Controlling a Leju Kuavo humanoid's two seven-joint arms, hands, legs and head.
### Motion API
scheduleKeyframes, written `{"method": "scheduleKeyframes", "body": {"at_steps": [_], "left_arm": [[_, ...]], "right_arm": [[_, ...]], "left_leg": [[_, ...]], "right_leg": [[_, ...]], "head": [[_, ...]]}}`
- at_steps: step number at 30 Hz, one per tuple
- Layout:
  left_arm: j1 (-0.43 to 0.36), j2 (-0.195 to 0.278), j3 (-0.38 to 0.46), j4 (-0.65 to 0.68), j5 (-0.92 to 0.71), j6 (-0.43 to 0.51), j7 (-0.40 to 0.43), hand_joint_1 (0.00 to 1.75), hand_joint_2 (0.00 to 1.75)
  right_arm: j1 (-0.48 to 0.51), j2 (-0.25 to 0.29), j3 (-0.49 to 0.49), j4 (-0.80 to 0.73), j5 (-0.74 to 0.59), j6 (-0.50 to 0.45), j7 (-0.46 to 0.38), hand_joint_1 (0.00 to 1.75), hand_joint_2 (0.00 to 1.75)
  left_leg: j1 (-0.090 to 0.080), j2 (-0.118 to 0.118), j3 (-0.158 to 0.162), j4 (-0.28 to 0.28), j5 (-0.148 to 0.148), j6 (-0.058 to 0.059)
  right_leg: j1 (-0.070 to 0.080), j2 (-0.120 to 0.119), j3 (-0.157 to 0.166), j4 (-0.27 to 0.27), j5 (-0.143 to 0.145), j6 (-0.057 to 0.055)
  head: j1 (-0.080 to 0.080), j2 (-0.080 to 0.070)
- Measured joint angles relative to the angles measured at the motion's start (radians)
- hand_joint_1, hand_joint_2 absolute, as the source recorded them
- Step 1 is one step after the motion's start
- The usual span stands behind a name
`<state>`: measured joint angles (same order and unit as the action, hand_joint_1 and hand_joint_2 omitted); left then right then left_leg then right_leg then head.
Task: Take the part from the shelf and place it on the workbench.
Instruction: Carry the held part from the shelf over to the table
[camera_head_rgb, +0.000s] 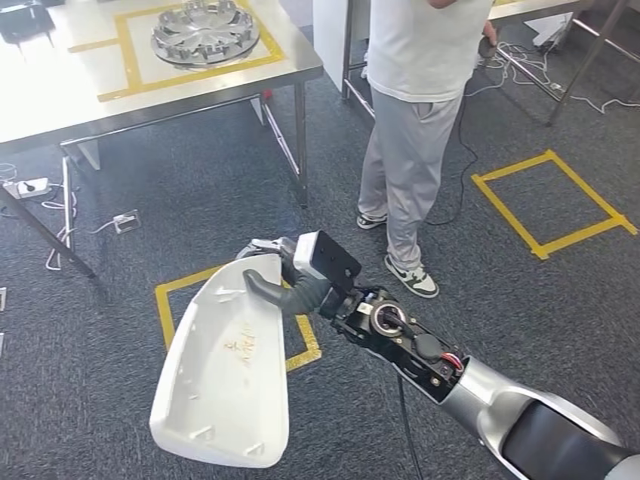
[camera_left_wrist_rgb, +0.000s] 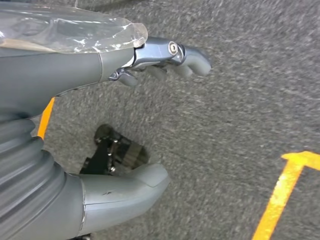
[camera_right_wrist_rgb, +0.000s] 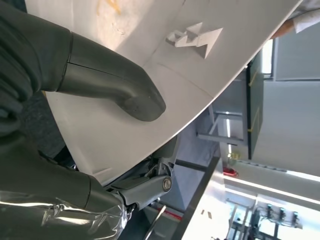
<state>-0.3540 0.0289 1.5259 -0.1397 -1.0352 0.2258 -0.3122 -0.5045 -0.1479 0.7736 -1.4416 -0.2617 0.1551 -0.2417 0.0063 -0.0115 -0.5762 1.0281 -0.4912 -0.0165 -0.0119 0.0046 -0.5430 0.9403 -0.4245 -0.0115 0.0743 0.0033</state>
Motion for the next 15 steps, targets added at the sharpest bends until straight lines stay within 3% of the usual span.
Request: {"method": "scheduleKeyframes", "body": {"at_steps": [2, 3, 4, 5, 7, 9, 13, 15], "left_arm": [[0.001, 0.001, 0.000, 0.000, 0.000, 0.000, 0.000, 0.00, 1.75], [0.003, 0.001, 0.000, 0.000, 0.000, 0.000, 0.000, 0.00, 1.75], [0.006, 0.002, 0.000, 0.000, 0.000, 0.000, 0.000, 0.00, 1.75], [0.007, 0.002, 0.000, 0.000, 0.000, 0.000, 0.000, 0.00, 1.75], [0.008, 0.003, 0.000, 0.000, -0.001, 0.000, 0.000, 0.00, 1.75], [0.006, 0.004, 0.000, 0.000, -0.001, 0.000, 0.000, 0.00, 1.75], [0.004, 0.003, 0.000, 0.000, -0.003, 0.000, 0.000, 0.00, 1.75], [0.004, 0.002, 0.000, 0.000, -0.004, 0.000, 0.000, 0.00, 1.75]], "right_arm": [[0.000, 0.000, 0.001, -0.002, 0.000, 0.001, 0.002, 1.75, 1.75], [0.002, 0.000, 0.001, -0.002, 0.000, 0.001, 0.003, 1.75, 1.75], [0.003, 0.000, 0.002, -0.002, 0.000, 0.001, 0.004, 1.75, 1.75], [0.004, 0.000, 0.002, -0.002, 0.000, 0.001, 0.005, 1.75, 1.75], [0.004, 0.000, 0.002, -0.002, 0.000, 0.001, 0.005, 1.75, 1.75], [0.004, 0.000, 0.002, -0.002, 0.000, 0.001, 0.005, 1.75, 1.75], [0.003, 0.000, 0.001, -0.004, 0.000, 0.001, 0.006, 1.75, 1.75], [0.002, 0.000, 0.000, -0.007, 0.001, 0.001, 0.005, 1.75, 1.75]], "left_leg": [[0.005, 0.002, -0.080, 0.135, -0.040, -0.009], [0.008, 0.003, -0.120, 0.191, -0.047, -0.012], [0.011, 0.003, -0.145, 0.213, -0.035, -0.015], [0.014, 0.004, -0.150, 0.195, -0.006, -0.017], [0.018, 0.012, -0.107, 0.068, 0.080, -0.019], [0.015, 0.020, -0.058, -0.046, 0.122, -0.014], [0.010, 0.014, -0.039, -0.073, 0.108, 0.016], [0.012, 0.012, -0.027, -0.075, 0.101, 0.029]], "right_leg": [[0.001, -0.002, 0.010, -0.003, -0.006, -0.006], [0.000, -0.003, 0.014, -0.003, -0.010, -0.007], [0.000, -0.003, 0.020, -0.003, -0.016, -0.006], [-0.001, -0.003, 0.027, -0.002, -0.022, -0.004], [-0.003, -0.004, 0.042, -0.002, -0.036, 0.004], [0.001, -0.004, 0.052, 0.001, -0.051, 0.016], [0.001, -0.008, 0.060, 0.002, -0.072, 0.038], [-0.002, -0.009, 0.035, 0.065, -0.108, 0.047]], "head": [[-0.004, 0.000], [-0.005, 0.000], [-0.005, 0.000], [-0.005, 0.000], [-0.006, 0.000], [-0.010, 0.000], [-0.005, 0.000], [0.000, 0.000]]}}
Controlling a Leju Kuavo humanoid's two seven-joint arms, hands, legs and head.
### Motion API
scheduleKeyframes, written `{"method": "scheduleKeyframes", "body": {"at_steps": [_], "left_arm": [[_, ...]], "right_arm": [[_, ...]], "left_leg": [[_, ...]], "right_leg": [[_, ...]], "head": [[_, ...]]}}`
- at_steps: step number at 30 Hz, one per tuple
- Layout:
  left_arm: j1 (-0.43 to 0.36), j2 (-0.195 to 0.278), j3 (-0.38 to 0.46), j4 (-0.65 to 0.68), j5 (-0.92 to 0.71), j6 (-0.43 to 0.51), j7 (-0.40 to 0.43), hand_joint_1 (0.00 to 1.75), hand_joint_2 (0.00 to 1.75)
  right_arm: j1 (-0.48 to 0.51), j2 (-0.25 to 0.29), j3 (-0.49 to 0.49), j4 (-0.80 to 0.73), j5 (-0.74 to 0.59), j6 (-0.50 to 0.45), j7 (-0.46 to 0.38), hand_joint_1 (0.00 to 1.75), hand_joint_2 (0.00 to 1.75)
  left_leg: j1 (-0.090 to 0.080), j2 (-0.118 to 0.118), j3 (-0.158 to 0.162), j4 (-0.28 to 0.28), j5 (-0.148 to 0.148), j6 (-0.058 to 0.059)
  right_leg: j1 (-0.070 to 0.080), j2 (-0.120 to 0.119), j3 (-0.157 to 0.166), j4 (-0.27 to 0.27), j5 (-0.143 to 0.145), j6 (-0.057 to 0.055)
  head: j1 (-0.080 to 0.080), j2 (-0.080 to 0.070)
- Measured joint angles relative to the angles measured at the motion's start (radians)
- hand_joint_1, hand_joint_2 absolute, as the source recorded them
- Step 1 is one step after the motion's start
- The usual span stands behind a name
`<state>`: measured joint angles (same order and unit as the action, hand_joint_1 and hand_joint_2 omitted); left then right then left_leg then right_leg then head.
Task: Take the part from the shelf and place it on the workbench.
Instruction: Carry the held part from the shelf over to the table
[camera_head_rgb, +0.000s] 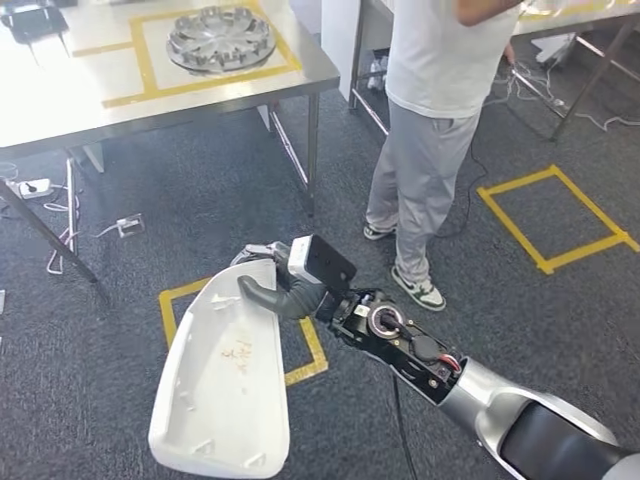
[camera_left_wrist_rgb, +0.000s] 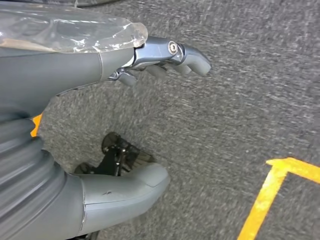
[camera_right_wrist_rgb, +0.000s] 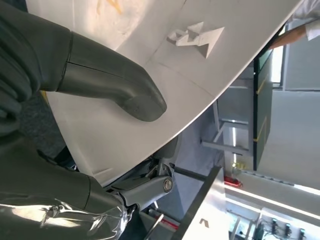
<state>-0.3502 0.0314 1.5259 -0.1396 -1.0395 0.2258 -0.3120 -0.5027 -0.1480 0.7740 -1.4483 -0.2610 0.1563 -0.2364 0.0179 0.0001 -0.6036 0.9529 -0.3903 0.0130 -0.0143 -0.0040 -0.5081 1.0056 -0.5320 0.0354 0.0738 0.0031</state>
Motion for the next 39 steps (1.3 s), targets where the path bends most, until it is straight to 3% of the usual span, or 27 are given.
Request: {"method": "scheduleKeyframes", "body": {"at_steps": [3, 4, 5, 6, 8, 9, 10, 13, 15, 16, 18, 19, 20, 21, 23, 25, 28, 30, 31, 33, 34, 35, 36, 39], "left_arm": [[0.000, 0.000, 0.000, 0.000, 0.000, 0.000, 0.000, 0.00, 1.75], [0.001, 0.000, 0.000, 0.000, 0.000, 0.000, 0.000, 0.00, 1.75], [0.001, 0.000, 0.000, 0.000, 0.000, 0.000, 0.000, 0.00, 1.75], [0.002, 0.000, 0.000, 0.000, -0.001, 0.000, 0.000, 0.00, 1.75], [0.001, -0.003, 0.000, 0.000, -0.001, 0.000, 0.000, 0.00, 1.75], [0.001, -0.004, 0.000, 0.000, -0.001, 0.000, 0.000, 0.00, 1.75], [0.000, -0.006, 0.000, 0.000, -0.001, 0.000, 0.000, 0.00, 1.75], [0.001, -0.005, 0.000, 0.000, -0.001, 0.000, 0.000, 0.00, 1.75], [-0.001, -0.004, 0.000, 0.000, -0.002, 0.000, 0.000, 0.00, 1.75], [-0.002, -0.003, 0.000, 0.000, -0.002, 0.000, 0.000, 0.00, 1.75], [-0.002, -0.002, 0.000, 0.000, -0.002, 0.000, 0.000, 0.00, 1.75], [0.000, -0.002, 0.000, 0.000, -0.002, 0.000, 0.000, 0.00, 1.75], [0.002, -0.001, 0.000, 0.000, -0.002, 0.000, 0.000, 0.00, 1.75], [0.003, -0.001, 0.000, 0.000, -0.002, 0.000, 0.000, 0.00, 1.75], [0.002, 0.000, 0.000, 0.000, -0.002, 0.000, 0.000, 0.00, 1.75], [0.000, 0.001, 0.000, 0.000, -0.002, 0.000, 0.000, 0.00, 1.75], [-0.001, 0.001, 0.000, 0.000, -0.003, 0.000, 0.000, 0.00, 1.75], [-0.001, 0.000, 0.000, 0.000, -0.004, 0.000, 0.000, 0.00, 1.75], [-0.002, 0.000, 0.000, 0.000, -0.004, 0.000, 0.000, 0.00, 1.75], [-0.003, 0.000, 0.000, 0.000, -0.006, 0.000, 0.000, 0.00, 1.75], [-0.003, 0.000, 0.000, 0.000, -0.007, 0.000, 0.000, 0.00, 1.75], [-0.002, 0.000, 0.000, 0.000, -0.007, 0.000, 0.000, 0.00, 1.75], [-0.002, 0.000, 0.000, 0.000, -0.008, 0.000, 0.000, 0.00, 1.75], [-0.003, -0.003, 0.000, 0.000, -0.008, -0.001, 0.000, 0.00, 1.75]], "right_arm": [[0.003, 0.000, 0.000, -0.001, 0.000, 0.000, 0.000, 1.75, 1.75], [0.006, 0.000, 0.000, -0.001, 0.000, 0.000, 0.000, 1.75, 1.75], [0.008, 0.000, 0.000, -0.001, 0.000, -0.001, 0.001, 1.75, 1.75], [0.010, -0.001, 0.000, -0.001, 0.000, -0.001, 0.001, 1.75, 1.75], [0.009, -0.001, 0.000, -0.001, 0.000, -0.001, 0.001, 1.75, 1.75], [0.008, -0.001, -0.001, -0.001, 0.000, -0.001, 0.001, 1.75, 1.75], [0.008, -0.002, 0.000, -0.001, 0.000, -0.001, 0.001, 1.75, 1.75], [0.007, -0.002, -0.001, -0.003, 0.000, -0.001, 0.002, 1.75, 1.75], [0.005, -0.002, -0.002, -0.004, 0.000, -0.001, 0.001, 1.75, 1.75], [0.004, -0.002, -0.003, -0.005, 0.000, -0.001, 0.001, 1.75, 1.75], [0.005, -0.002, -0.003, -0.005, 0.000, -0.001, 0.001, 1.75, 1.75], [0.006, -0.002, -0.003, -0.005, 0.000, -0.001, 0.001, 1.75, 1.75], [0.008, -0.002, -0.002, -0.005, 0.000, -0.001, 0.001, 1.75, 1.75], [0.009, -0.002, -0.003, -0.005, 0.000, -0.001, 0.002, 1.75, 1.75], [0.009, -0.002, -0.003, -0.005, 0.000, -0.001, 0.002, 1.75, 1.75], [0.008, -0.002, -0.003, -0.005, 0.000, -0.001, 0.002, 1.75, 1.75], [0.008, -0.002, -0.003, -0.007, 0.000, -0.001, 0.002, 1.75, 1.75], [0.008, -0.002, -0.004, -0.010, 0.001, -0.002, 0.002, 1.75, 1.75], [0.007, -0.002, -0.004, -0.012, 0.001, -0.003, 0.002, 1.75, 1.75], [0.009, -0.002, -0.004, -0.012, 0.001, -0.003, 0.003, 1.75, 1.75], [0.012, -0.002, -0.004, -0.012, 0.001, -0.003, 0.003, 1.75, 1.75], [0.015, -0.003, -0.004, -0.012, 0.001, -0.004, 0.004, 1.75, 1.75], [0.017, -0.003, -0.004, -0.012, 0.002, -0.004, 0.004, 1.75, 1.75], [0.016, -0.004, -0.004, -0.012, 0.002, -0.006, 0.004, 1.75, 1.75]], "left_leg": [[-0.003, -0.005, 0.013, 0.000, -0.013, 0.011], [-0.004, -0.008, 0.018, 0.000, -0.017, 0.012], [-0.006, -0.012, 0.025, 0.000, -0.023, 0.012], [-0.007, -0.016, 0.034, 0.000, -0.028, 0.011], [-0.010, -0.023, 0.053, 0.000, -0.041, 0.007], [-0.010, -0.026, 0.058, 0.000, -0.045, 0.004], [-0.011, -0.028, 0.059, 0.000, -0.048, 0.000], [-0.010, -0.030, 0.057, -0.004, -0.052, -0.015], [-0.011, -0.023, 0.043, 0.034, -0.074, -0.027], [-0.010, -0.018, 0.017, 0.086, -0.097, -0.032], [-0.008, -0.013, -0.068, 0.230, -0.146, -0.041], [-0.006, -0.011, -0.106, 0.282, -0.155, -0.044], [-0.005, -0.010, -0.126, 0.298, -0.143, -0.047], [-0.003, -0.008, -0.123, 0.271, -0.112, -0.048], [-0.001, 0.004, -0.067, 0.128, -0.023, -0.046], [-0.004, 0.016, -0.018, 0.016, 0.018, -0.036], [-0.008, 0.011, -0.008, -0.001, 0.007, -0.015], [-0.006, 0.005, 0.000, -0.003, 0.000, -0.002], [-0.004, 0.003, 0.006, -0.005, -0.003, 0.004], [-0.004, -0.002, 0.015, -0.005, -0.011, 0.011], [-0.005, -0.006, 0.020, -0.004, -0.016, 0.013], [-0.005, -0.010, 0.027, -0.004, -0.021, 0.012], [-0.005, -0.015, 0.035, -0.004, -0.027, 0.011], [-0.006, -0.029, 0.065, -0.004, -0.048, 0.003]], "right_leg": [[-0.001, 0.001, -0.123, 0.221, -0.076, 0.006], [0.000, 0.001, -0.154, 0.262, -0.076, 0.006], [0.000, 0.001, -0.167, 0.263, -0.055, 0.003], [0.002, 0.002, -0.159, 0.222, -0.014, -0.002], [0.007, 0.011, -0.109, 0.080, 0.082, -0.017], [0.010, 0.016, -0.085, 0.021, 0.110, -0.025], [0.013, 0.020, -0.069, -0.018, 0.121, -0.031], [0.012, 0.018, -0.050, -0.050, 0.109, -0.039], [0.005, 0.015, -0.033, -0.066, 0.110, -0.046], [0.002, 0.012, -0.025, -0.072, 0.109, -0.049], [0.003, 0.007, -0.018, -0.075, 0.103, -0.055], [0.004, 0.005, -0.014, -0.074, 0.099, -0.056], [0.004, 0.004, -0.010, -0.074, 0.095, -0.056], [0.004, 0.002, -0.005, -0.074, 0.089, -0.054], [0.004, -0.002, 0.010, -0.072, 0.075, -0.047], [0.010, -0.005, 0.018, -0.069, 0.061, -0.037], [0.013, -0.011, 0.022, -0.069, 0.047, -0.023], [0.009, -0.011, 0.011, -0.038, 0.023, -0.012], [0.007, -0.008, -0.012, 0.011, -0.001, -0.008], [0.005, -0.003, -0.094, 0.165, -0.057, -0.002], [0.005, -0.002, -0.136, 0.233, -0.072, -0.001], [0.005, -0.001, -0.165, 0.267, -0.066, -0.001], [0.005, -0.001, -0.173, 0.259, -0.040, -0.002], [0.006, 0.010, -0.111, 0.065, 0.099, -0.013]], "head": [[0.008, 0.000], [0.009, 0.000], [0.010, 0.000], [0.012, 0.000], [0.015, 0.000], [0.013, 0.000], [0.013, 0.000], [0.016, 0.000], [0.011, 0.000], [0.007, 0.000], [0.002, 0.000], [0.001, 0.000], [0.001, 0.000], [0.001, 0.000], [0.000, 0.000], [-0.002, 0.000], [0.000, 0.000], [0.003, 0.000], [0.006, 0.000], [0.011, 0.000], [0.013, 0.000], [0.015, 0.000], [0.017, 0.000], [0.019, 0.000]]}}
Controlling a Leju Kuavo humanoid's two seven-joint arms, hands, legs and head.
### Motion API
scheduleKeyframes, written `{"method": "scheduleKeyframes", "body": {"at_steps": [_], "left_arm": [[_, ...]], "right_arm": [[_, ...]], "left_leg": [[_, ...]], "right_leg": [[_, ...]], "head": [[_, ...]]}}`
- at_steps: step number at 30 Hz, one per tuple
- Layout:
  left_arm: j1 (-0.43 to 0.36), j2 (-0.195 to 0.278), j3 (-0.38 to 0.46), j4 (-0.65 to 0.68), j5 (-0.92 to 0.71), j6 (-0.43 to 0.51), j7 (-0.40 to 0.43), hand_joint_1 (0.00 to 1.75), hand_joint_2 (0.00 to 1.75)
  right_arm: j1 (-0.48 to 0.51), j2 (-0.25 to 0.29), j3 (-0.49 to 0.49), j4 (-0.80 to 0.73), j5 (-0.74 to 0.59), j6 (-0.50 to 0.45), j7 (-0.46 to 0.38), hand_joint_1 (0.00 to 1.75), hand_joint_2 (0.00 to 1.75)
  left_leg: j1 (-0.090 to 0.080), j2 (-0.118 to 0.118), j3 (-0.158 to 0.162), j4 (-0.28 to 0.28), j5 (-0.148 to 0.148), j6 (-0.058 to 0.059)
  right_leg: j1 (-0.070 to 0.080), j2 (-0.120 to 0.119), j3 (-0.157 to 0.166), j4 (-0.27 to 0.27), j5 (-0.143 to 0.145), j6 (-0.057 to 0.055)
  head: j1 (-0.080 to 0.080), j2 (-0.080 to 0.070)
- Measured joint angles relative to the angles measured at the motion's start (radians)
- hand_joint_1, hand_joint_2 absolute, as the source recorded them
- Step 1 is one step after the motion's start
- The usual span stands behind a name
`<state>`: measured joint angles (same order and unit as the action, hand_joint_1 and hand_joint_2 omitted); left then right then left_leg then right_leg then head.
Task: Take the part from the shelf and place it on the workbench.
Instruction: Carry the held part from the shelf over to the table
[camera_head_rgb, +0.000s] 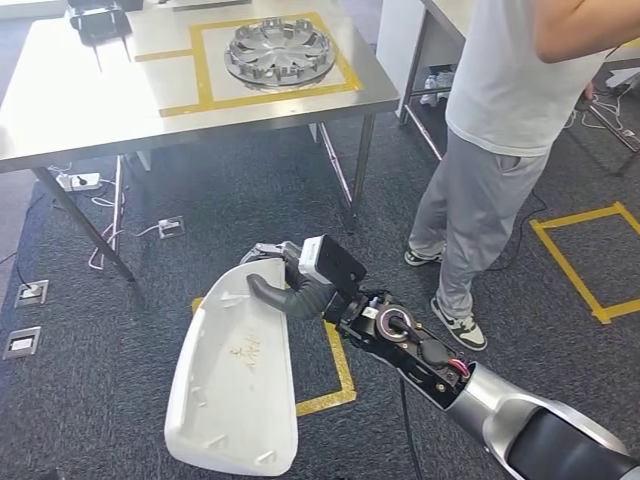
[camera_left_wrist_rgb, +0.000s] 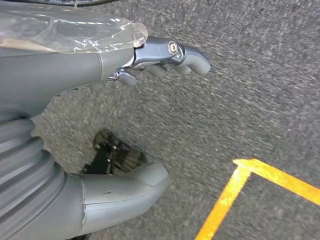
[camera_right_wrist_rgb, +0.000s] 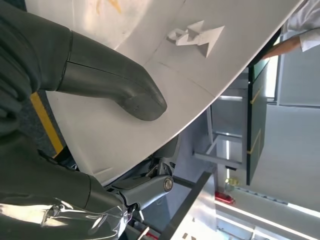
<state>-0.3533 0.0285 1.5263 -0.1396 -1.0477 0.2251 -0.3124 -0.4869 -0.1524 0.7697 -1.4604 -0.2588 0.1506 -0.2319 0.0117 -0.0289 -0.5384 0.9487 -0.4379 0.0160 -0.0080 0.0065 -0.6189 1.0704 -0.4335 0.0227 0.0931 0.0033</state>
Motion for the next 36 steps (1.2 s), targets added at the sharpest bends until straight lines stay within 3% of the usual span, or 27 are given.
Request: {"method": "scheduleKeyframes", "body": {"at_steps": [2, 6, 8, 10, 11, 12, 13, 15, 17, 20, 22, 25, 26, 27, 28, 30, 31, 33, 36], "left_arm": [[-0.002, -0.002, 0.000, 0.000, -0.001, -0.001, 0.000, 0.00, 1.75], [-0.003, -0.001, 0.000, 0.000, -0.002, -0.001, 0.000, 0.00, 1.75], [-0.005, 0.000, 0.000, 0.000, -0.001, -0.001, 0.000, 0.00, 1.75], [-0.004, 0.001, 0.000, 0.000, 0.000, -0.001, 0.000, 0.00, 1.75], [-0.001, 0.001, 0.000, 0.000, 0.001, -0.001, 0.000, 0.00, 1.75], [0.002, 0.001, 0.000, 0.000, 0.001, -0.001, 0.000, 0.00, 1.75], [0.003, 0.001, 0.000, 0.000, 0.001, -0.001, 0.000, 0.00, 1.75], [0.003, 0.003, 0.000, 0.000, 0.001, -0.001, 0.000, 0.00, 1.75], [0.002, 0.004, 0.000, 0.000, 0.001, -0.002, 0.000, 0.00, 1.75], [0.002, 0.003, 0.000, 0.000, 0.001, -0.002, 0.000, 0.00, 1.75], [0.001, 0.003, 0.000, 0.000, 0.001, -0.002, -0.001, 0.00, 1.75], [0.002, 0.003, 0.000, 0.000, 0.001, -0.002, -0.001, 0.00, 1.75], [0.003, 0.003, 0.000, 0.000, 0.001, -0.002, -0.001, 0.00, 1.75], [0.004, 0.003, 0.000, 0.000, 0.001, -0.002, -0.001, 0.00, 1.75], [0.004, 0.003, 0.000, 0.000, 0.001, -0.002, -0.001, 0.00, 1.75], [0.004, 0.001, 0.000, 0.000, 0.000, -0.003, -0.001, 0.00, 1.75], [0.003, -0.001, 0.000, 0.000, 0.000, -0.003, -0.001, 0.00, 1.75], [0.002, -0.003, 0.000, 0.000, -0.001, -0.003, -0.001, 0.00, 1.75], [0.001, -0.004, 0.000, 0.000, -0.003, -0.003, -0.001, 0.00, 1.75]], "right_arm": [[-0.002, 0.000, 0.000, 0.000, 0.000, -0.003, 0.001, 1.75, 1.75], [-0.002, -0.001, -0.002, -0.006, 0.000, -0.008, 0.003, 1.75, 1.75], [-0.004, -0.002, -0.002, -0.010, 0.000, -0.011, 0.003, 1.75, 1.75], [-0.002, -0.002, -0.002, -0.011, 0.000, -0.011, 0.004, 1.75, 1.75], [0.001, -0.002, -0.001, -0.011, 0.000, -0.011, 0.005, 1.75, 1.75], [0.002, -0.002, -0.001, -0.011, 0.000, -0.011, 0.006, 1.75, 1.75], [0.003, -0.002, -0.001, -0.011, 0.000, -0.011, 0.006, 1.75, 1.75], [0.003, -0.002, -0.001, -0.012, 0.000, -0.012, 0.006, 1.75, 1.75], [0.002, -0.002, -0.001, -0.014, 0.000, -0.012, 0.007, 1.75, 1.75], [0.002, -0.002, -0.001, -0.017, 0.000, -0.013, 0.007, 1.75, 1.75], [0.001, -0.002, -0.002, -0.019, 0.000, -0.013, 0.007, 1.75, 1.75], [0.003, -0.002, -0.002, -0.020, 0.000, -0.013, 0.007, 1.75, 1.75], [0.005, -0.002, -0.002, -0.020, 0.000, -0.013, 0.007, 1.75, 1.75], [0.007, -0.002, -0.002, -0.020, 0.000, -0.013, 0.007, 1.75, 1.75], [0.009, -0.002, -0.001, -0.020, 0.000, -0.014, 0.007, 1.75, 1.75], [0.008, -0.002, -0.002, -0.020, 0.000, -0.014, 0.007, 1.75, 1.75], [0.007, -0.002, -0.002, -0.020, 0.000, -0.015, 0.007, 1.75, 1.75], [0.005, -0.002, -0.002, -0.021, 0.000, -0.015, 0.007, 1.75, 1.75], [0.003, -0.003, -0.003, -0.024, 0.000, -0.016, 0.007, 1.75, 1.75]], "left_leg": [[-0.001, -0.005, 0.006, 0.000, -0.009, -0.009], [0.000, -0.001, -0.001, 0.015, -0.023, -0.028], [0.000, 0.010, -0.051, 0.115, -0.068, -0.036], [0.000, 0.016, -0.140, 0.262, -0.114, -0.041], [0.001, 0.017, -0.173, 0.305, -0.117, -0.043], [0.002, 0.018, -0.186, 0.308, -0.099, -0.044], [0.003, 0.020, -0.178, 0.270, -0.063, -0.043], [0.004, 0.026, -0.120, 0.123, 0.025, -0.039], [0.000, 0.030, -0.076, 0.023, 0.059, -0.031], [-0.002, 0.029, -0.067, 0.006, 0.048, -0.015], [0.001, 0.027, -0.058, 0.002, 0.043, -0.003], [0.002, 0.026, -0.045, 0.001, 0.032, 0.009], [0.001, 0.025, -0.040, 0.001, 0.028, 0.010], [0.001, 0.024, -0.033, 0.001, 0.023, 0.010], [0.001, 0.022, -0.024, 0.001, 0.017, 0.009], [0.001, 0.019, -0.004, 0.000, 0.004, 0.005], [-0.001, 0.017, 0.002, 0.000, -0.001, 0.002], [-0.002, 0.016, 0.005, 0.000, -0.007, -0.006], [-0.004, 0.018, 0.005, 0.002, -0.012, -0.021]], "right_leg": [[0.004, 0.010, 0.041, -0.091, 0.027, -0.009], [0.001, 0.009, 0.064, -0.118, 0.015, -0.026], [-0.002, 0.006, 0.075, -0.126, 0.012, -0.036], [-0.001, 0.003, 0.080, -0.126, 0.005, -0.042], [-0.001, 0.002, 0.084, -0.126, 0.002, -0.043], [-0.001, 0.002, 0.089, -0.126, -0.003, -0.043], [-0.001, 0.002, 0.096, -0.126, -0.008, -0.042], [0.001, 0.001, 0.112, -0.125, -0.023, -0.035], [0.005, 0.001, 0.119, -0.123, -0.035, -0.025], [0.006, 0.000, 0.122, -0.124, -0.047, -0.011], [0.003, -0.002, 0.104, -0.081, -0.074, 0.001], [0.000, -0.002, -0.002, 0.123, -0.153, 0.012], [0.000, -0.002, -0.037, 0.178, -0.163, 0.013], [0.000, -0.002, -0.056, 0.197, -0.153, 0.013], [0.000, -0.002, -0.055, 0.174, -0.121, 0.011], [0.001, -0.001, -0.007, 0.037, -0.026, 0.001], [0.004, -0.001, 0.020, -0.030, 0.007, -0.005], [0.010, 0.000, 0.054, -0.101, 0.021, -0.016], [0.006, 0.002, 0.069, -0.120, 0.014, -0.026]], "head": [[-0.002, 0.000], [-0.005, 0.000], [-0.011, 0.000], [-0.016, 0.000], [-0.016, 0.000], [-0.016, 0.000], [-0.017, 0.000], [-0.019, 0.000], [-0.021, 0.000], [-0.020, 0.000], [-0.017, 0.000], [-0.011, 0.000], [-0.010, 0.000], [-0.009, 0.000], [-0.008, 0.000], [-0.006, 0.000], [-0.007, 0.000], [-0.008, 0.000], [-0.009, 0.000]]}}
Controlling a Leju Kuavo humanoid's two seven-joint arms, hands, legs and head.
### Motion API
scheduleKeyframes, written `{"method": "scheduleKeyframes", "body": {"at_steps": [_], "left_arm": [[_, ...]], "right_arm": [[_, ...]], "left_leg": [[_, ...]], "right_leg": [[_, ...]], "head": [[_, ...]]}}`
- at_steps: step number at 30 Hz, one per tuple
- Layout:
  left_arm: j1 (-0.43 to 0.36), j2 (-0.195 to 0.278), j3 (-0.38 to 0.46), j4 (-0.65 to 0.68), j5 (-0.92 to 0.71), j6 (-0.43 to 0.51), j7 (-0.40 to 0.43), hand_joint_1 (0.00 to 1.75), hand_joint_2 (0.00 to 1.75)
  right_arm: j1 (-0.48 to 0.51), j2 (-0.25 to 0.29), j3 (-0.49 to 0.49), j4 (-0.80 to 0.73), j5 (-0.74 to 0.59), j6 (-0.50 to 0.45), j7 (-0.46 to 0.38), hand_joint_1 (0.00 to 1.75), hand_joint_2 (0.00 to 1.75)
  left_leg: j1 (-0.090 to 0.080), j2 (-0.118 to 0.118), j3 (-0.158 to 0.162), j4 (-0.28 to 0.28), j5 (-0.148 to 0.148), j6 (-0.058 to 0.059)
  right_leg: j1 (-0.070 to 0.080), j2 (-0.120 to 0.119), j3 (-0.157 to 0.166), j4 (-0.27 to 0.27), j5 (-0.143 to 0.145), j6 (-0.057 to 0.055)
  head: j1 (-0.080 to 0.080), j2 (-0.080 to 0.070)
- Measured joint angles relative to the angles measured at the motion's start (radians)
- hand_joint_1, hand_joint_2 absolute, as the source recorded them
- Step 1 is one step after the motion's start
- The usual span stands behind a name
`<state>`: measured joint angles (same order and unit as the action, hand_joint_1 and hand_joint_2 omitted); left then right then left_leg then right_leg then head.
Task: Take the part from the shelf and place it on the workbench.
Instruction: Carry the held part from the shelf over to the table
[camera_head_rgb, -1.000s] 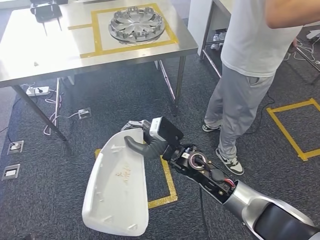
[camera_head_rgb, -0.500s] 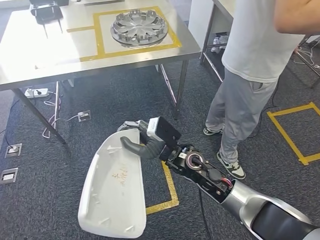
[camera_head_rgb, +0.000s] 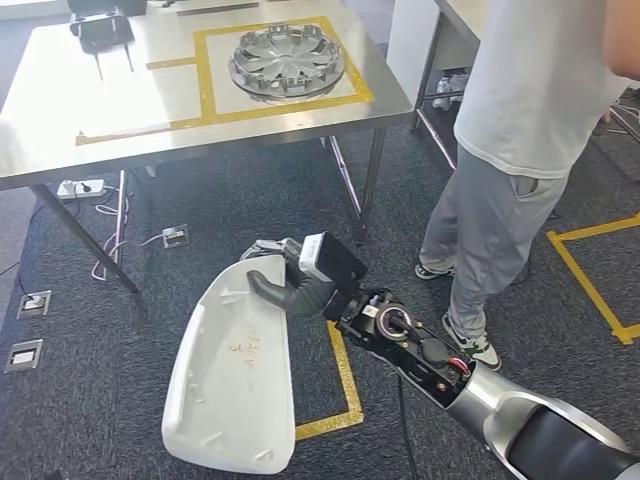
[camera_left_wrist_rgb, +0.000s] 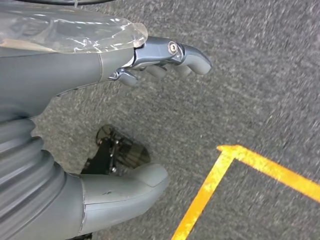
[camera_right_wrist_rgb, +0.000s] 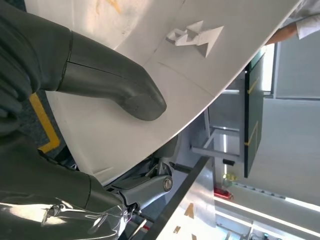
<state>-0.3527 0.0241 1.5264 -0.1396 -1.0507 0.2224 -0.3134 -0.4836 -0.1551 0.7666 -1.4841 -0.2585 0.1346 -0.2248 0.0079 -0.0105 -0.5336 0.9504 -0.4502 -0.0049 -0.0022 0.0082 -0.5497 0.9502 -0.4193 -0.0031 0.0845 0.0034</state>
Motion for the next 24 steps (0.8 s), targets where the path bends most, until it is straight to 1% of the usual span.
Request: {"method": "scheduleKeyframes", "body": {"at_steps": [1, 2, 3, 4, 5, 6, 7, 8, 9, 10, 11, 12, 13, 15, 16, 17, 18, 19, 20, 21, 22, 23, 24], "left_arm": [[-0.001, 0.000, 0.000, 0.000, 0.000, 0.000, 0.000, 0.00, 1.75], [-0.003, 0.000, 0.000, 0.000, -0.001, 0.000, 0.000, 0.00, 1.75], [-0.003, 0.000, 0.000, 0.000, -0.001, 0.001, 0.000, 0.00, 1.75], [-0.002, 0.001, 0.000, 0.000, -0.001, 0.001, 0.000, 0.00, 1.75], [0.000, 0.002, 0.000, 0.000, -0.001, 0.001, 0.000, 0.00, 1.75], [0.002, 0.002, 0.000, 0.000, -0.001, 0.001, 0.001, 0.00, 1.75], [0.004, 0.002, 0.000, 0.000, -0.001, 0.002, 0.001, 0.00, 1.75], [0.004, 0.003, 0.000, 0.000, -0.001, 0.002, 0.001, 0.00, 1.75], [0.004, 0.004, 0.000, 0.000, -0.001, 0.002, 0.001, 0.00, 1.75], [0.003, 0.005, 0.000, 0.000, -0.002, 0.002, 0.001, 0.00, 1.75], [0.002, 0.005, 0.000, 0.000, -0.002, 0.002, 0.001, 0.00, 1.75], [0.002, 0.005, 0.000, 0.000, -0.002, 0.002, 0.001, 0.00, 1.75], [0.002, 0.005, 0.000, 0.000, -0.002, 0.002, 0.001, 0.00, 1.75], [0.002, 0.005, 0.000, 0.000, -0.004, 0.002, 0.001, 0.00, 1.75], [0.001, 0.004, 0.000, 0.000, -0.006, 0.002, 0.001, 0.00, 1.75], [0.001, 0.004, 0.000, 0.000, -0.008, 0.001, 0.001, 0.00, 1.75], [0.000, 0.004, 0.000, 0.000, -0.010, 0.001, 0.001, 0.00, 1.75], [0.000, 0.004, 0.000, 0.000, -0.012, 0.001, 0.001, 0.00, 1.75], [0.000, 0.004, 0.000, 0.000, -0.012, 0.001, 0.002, 0.00, 1.75], [0.001, 0.004, 0.000, 0.000, -0.013, 0.001, 0.002, 0.00, 1.75], [0.001, 0.004, 0.000, 0.000, -0.013, 0.001, 0.003, 0.00, 1.75], [0.002, 0.004, 0.000, 0.000, -0.013, 0.001, 0.004, 0.00, 1.75], [0.002, 0.004, 0.000, 0.000, -0.013, 0.000, 0.004, 0.00, 1.75]], "right_arm": [[-0.001, 0.000, -0.001, -0.001, 0.000, -0.001, 0.000, 1.75, 1.75], [-0.001, 0.000, -0.001, -0.003, 0.001, -0.001, 0.000, 1.75, 1.75], [-0.001, 0.000, -0.001, -0.004, 0.002, -0.001, 0.001, 1.75, 1.75], [-0.001, 0.000, -0.001, -0.005, 0.004, -0.001, 0.002, 1.75, 1.75], [0.000, 0.000, -0.001, -0.005, 0.005, 0.000, 0.003, 1.75, 1.75], [0.001, 0.000, -0.001, -0.005, 0.006, 0.000, 0.004, 1.75, 1.75], [0.002, 0.000, -0.001, -0.005, 0.007, 0.001, 0.005, 1.75, 1.75], [0.002, 0.000, -0.001, -0.005, 0.007, 0.001, 0.005, 1.75, 1.75], [0.001, 0.000, -0.001, -0.005, 0.007, 0.002, 0.006, 1.75, 1.75], [0.001, 0.000, -0.001, -0.005, 0.008, 0.002, 0.006, 1.75, 1.75], [0.000, 0.000, -0.001, -0.005, 0.008, 0.002, 0.006, 1.75, 1.75], [0.000, 0.000, -0.001, -0.006, 0.008, 0.002, 0.006, 1.75, 1.75], [-0.001, 0.000, -0.002, -0.006, 0.008, 0.002, 0.006, 1.75, 1.75], [-0.001, 0.000, -0.003, -0.008, 0.009, 0.001, 0.007, 1.75, 1.75], [-0.002, 0.000, -0.005, -0.009, 0.009, 0.001, 0.007, 1.75, 1.75], [-0.003, 0.000, -0.007, -0.010, 0.009, 0.001, 0.008, 1.75, 1.75], [-0.003, 0.000, -0.009, -0.011, 0.009, 0.000, 0.009, 1.75, 1.75], [-0.003, -0.001, -0.010, -0.011, 0.009, -0.002, 0.012, 1.75, 1.75], [-0.001, -0.002, -0.011, -0.012, 0.009, -0.004, 0.014, 1.75, 1.75], [0.002, -0.003, -0.011, -0.013, 0.008, -0.006, 0.017, 1.75, 1.75], [0.005, -0.005, -0.011, -0.014, 0.008, -0.008, 0.020, 1.75, 1.75], [0.007, -0.006, -0.011, -0.015, 0.008, -0.008, 0.022, 1.75, 1.75], [0.008, -0.007, -0.012, -0.017, 0.007, -0.009, 0.023, 1.75, 1.75]], "left_leg": [[0.000, 0.002, -0.008, 0.021, -0.011, -0.005], [0.001, 0.003, -0.028, 0.063, -0.032, -0.010], [0.003, 0.004, -0.062, 0.127, -0.058, -0.013], [0.004, 0.004, -0.106, 0.202, -0.085, -0.017], [0.005, 0.004, -0.147, 0.266, -0.101, -0.020], [0.007, 0.004, -0.175, 0.300, -0.099, -0.022], [0.009, 0.004, -0.183, 0.293, -0.076, -0.024], [0.012, 0.005, -0.169, 0.243, -0.036, -0.024], [0.014, 0.007, -0.139, 0.167, 0.010, -0.025], [0.014, 0.009, -0.108, 0.094, 0.044, -0.024], [0.014, 0.010, -0.085, 0.040, 0.064, -0.020], [0.013, 0.010, -0.072, 0.012, 0.068, -0.015], [0.010, 0.010, -0.068, 0.005, 0.062, -0.008], [0.009, 0.008, -0.065, 0.004, 0.058, 0.007], [0.009, 0.007, -0.061, 0.003, 0.055, 0.014], [0.010, 0.007, -0.057, 0.001, 0.053, 0.020], [0.010, 0.007, -0.053, 0.001, 0.050, 0.025], [0.009, 0.007, -0.050, 0.001, 0.046, 0.029], [0.008, 0.007, -0.046, 0.001, 0.042, 0.032], [0.007, 0.006, -0.041, 0.001, 0.038, 0.034], [0.006, 0.005, -0.034, 0.002, 0.033, 0.034], [0.004, 0.003, -0.025, 0.002, 0.027, 0.033], [0.003, 0.002, -0.015, 0.001, 0.021, 0.032]], "right_leg": [[-0.003, 0.000, 0.005, -0.006, 0.001, -0.005], [-0.007, -0.001, 0.012, -0.011, 0.001, -0.009], [-0.007, -0.002, 0.015, -0.013, -0.001, -0.013], [-0.007, -0.004, 0.017, -0.013, -0.004, -0.017], [-0.007, -0.004, 0.019, -0.013, -0.007, -0.018], [-0.007, -0.004, 0.023, -0.013, -0.011, -0.018], [-0.007, -0.004, 0.028, -0.013, -0.015, -0.018], [-0.008, -0.003, 0.034, -0.012, -0.020, -0.015], [-0.008, -0.003, 0.040, -0.012, -0.026, -0.011], [-0.006, -0.003, 0.046, -0.010, -0.033, -0.006], [-0.004, -0.002, 0.049, -0.008, -0.039, -0.001], [-0.001, -0.002, 0.051, -0.008, -0.044, 0.005], [0.000, -0.001, 0.052, -0.009, -0.048, 0.010], [-0.004, -0.002, 0.054, -0.008, -0.056, 0.021], [-0.006, -0.003, 0.048, 0.009, -0.068, 0.027], [-0.007, -0.003, 0.030, 0.047, -0.088, 0.032], [-0.008, -0.004, 0.000, 0.109, -0.116, 0.036], [-0.008, -0.004, -0.040, 0.187, -0.147, 0.038], [-0.008, -0.004, -0.082, 0.261, -0.169, 0.040], [-0.008, -0.004, -0.114, 0.310, -0.175, 0.040], [-0.008, -0.004, -0.127, 0.318, -0.159, 0.038], [-0.007, -0.004, -0.121, 0.283, -0.122, 0.035], [-0.006, -0.004, -0.098, 0.214, -0.073, 0.028]], "head": [[-0.002, 0.000], [-0.004, 0.000], [-0.006, 0.000], [-0.008, 0.000], [-0.008, 0.000], [-0.009, 0.000], [-0.009, 0.000], [-0.009, 0.000], [-0.010, 0.000], [-0.012, 0.000], [-0.013, 0.000], [-0.012, 0.000], [-0.011, 0.000], [-0.006, 0.000], [-0.005, 0.000], [-0.002, 0.000], [0.001, 0.000], [0.003, 0.000], [0.005, 0.000], [0.006, 0.000], [0.007, 0.000], [0.008, 0.000], [0.010, 0.000]]}}
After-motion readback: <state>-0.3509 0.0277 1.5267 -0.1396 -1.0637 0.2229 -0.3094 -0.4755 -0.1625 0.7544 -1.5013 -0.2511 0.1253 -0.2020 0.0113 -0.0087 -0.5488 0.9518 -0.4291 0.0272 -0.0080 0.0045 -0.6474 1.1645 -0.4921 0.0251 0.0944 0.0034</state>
